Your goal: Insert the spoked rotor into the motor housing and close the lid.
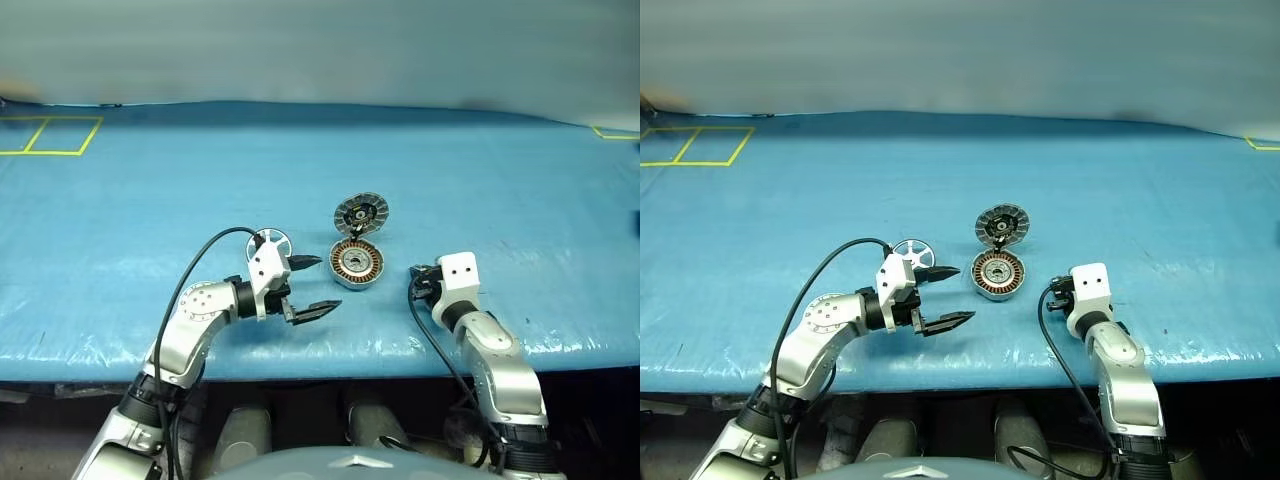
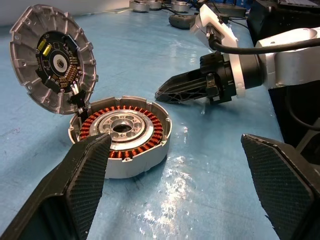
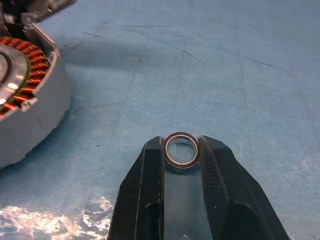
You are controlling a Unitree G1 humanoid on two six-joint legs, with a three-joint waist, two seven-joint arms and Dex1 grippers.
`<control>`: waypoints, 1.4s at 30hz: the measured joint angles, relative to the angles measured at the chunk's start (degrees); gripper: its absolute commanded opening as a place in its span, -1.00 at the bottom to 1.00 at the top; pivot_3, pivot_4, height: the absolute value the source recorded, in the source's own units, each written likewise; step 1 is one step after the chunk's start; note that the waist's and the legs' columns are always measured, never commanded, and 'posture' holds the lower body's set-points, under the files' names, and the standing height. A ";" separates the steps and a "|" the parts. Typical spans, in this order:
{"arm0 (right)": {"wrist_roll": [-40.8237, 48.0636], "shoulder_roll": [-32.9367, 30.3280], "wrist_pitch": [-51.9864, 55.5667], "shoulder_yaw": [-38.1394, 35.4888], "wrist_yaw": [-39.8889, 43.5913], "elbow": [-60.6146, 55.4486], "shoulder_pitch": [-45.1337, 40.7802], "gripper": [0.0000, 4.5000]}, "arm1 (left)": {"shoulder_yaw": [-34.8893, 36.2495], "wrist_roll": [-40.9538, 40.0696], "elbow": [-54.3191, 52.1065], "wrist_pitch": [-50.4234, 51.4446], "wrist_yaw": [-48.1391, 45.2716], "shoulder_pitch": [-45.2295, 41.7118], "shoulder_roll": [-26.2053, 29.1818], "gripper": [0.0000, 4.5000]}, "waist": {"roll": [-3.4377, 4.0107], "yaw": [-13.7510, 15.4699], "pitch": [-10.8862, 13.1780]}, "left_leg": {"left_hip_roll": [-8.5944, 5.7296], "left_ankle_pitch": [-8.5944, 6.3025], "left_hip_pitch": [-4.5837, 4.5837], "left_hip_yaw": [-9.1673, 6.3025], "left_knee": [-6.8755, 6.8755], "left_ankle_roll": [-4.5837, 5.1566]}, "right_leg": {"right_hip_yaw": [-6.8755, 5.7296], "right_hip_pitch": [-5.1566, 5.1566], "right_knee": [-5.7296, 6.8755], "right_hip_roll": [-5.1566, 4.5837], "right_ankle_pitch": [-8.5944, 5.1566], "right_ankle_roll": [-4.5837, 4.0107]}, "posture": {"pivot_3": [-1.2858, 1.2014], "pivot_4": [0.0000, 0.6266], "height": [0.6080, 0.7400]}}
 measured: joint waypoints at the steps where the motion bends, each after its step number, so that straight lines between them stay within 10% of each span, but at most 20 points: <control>1: 0.05 0.11 0.15 0.84 -0.04 -2.09 -0.88 -0.71 | 0.46 -0.61 -0.21 0.31 -0.02 0.15 0.10 1.00 | 0.00 -0.15 0.00 | 0.01 0.00 0.01 0.00 0.00 0.00 | 0.00 0.00 0.00 0.01 -0.02 0.03 | 0.03 -0.52 1.00; 12: 3.27 -3.10 7.61 16.34 7.38 -13.31 -7.78 -0.71 | 4.38 -2.04 -1.03 1.10 1.21 0.44 3.08 1.00 | -0.02 -0.02 0.01 | 0.00 0.00 -0.08 -0.11 -0.02 0.00 | -0.08 0.01 -0.07 0.00 -0.01 -0.07 | 0.03 -0.52 1.00; 42: 1.56 -6.64 6.93 15.67 5.78 -2.63 -8.04 -0.71 | 3.11 -1.56 -4.38 2.30 3.73 3.07 2.85 1.00 | -0.02 0.17 0.01 | 0.01 0.00 -0.07 -0.10 -0.02 0.00 | -0.08 0.00 -0.05 0.02 0.00 -0.07 | 0.03 -0.52 1.00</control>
